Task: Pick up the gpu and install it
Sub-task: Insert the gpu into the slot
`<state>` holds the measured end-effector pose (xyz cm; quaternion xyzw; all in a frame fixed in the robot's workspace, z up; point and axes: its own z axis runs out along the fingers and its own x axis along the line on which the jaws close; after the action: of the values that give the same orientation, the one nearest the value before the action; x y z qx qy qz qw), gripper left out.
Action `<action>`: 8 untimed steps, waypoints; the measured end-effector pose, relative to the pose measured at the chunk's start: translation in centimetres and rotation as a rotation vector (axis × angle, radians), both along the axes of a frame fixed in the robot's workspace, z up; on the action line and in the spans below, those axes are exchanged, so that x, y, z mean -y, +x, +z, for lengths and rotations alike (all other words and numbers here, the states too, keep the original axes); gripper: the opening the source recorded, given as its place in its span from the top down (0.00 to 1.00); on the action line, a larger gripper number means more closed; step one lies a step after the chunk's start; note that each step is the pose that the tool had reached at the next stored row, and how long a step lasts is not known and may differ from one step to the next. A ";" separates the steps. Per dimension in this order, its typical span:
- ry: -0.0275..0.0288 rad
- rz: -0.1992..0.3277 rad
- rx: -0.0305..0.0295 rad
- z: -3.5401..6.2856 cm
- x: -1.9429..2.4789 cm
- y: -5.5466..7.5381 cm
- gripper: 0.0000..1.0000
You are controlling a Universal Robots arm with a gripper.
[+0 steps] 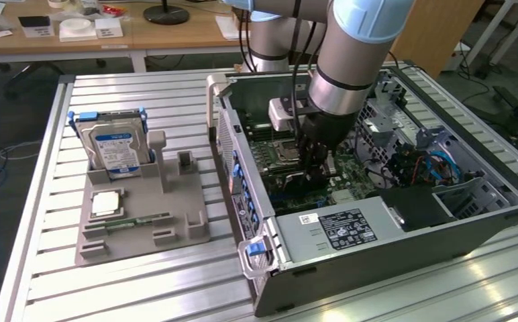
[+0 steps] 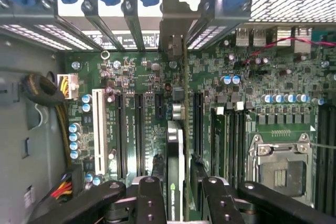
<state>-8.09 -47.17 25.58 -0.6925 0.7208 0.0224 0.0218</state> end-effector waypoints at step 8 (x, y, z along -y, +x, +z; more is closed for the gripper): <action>0.0005 0.000 0.0006 0.00 -0.14 0.0 0.66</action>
<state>-8.12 -47.03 25.57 -0.6925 0.7207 0.0224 0.0222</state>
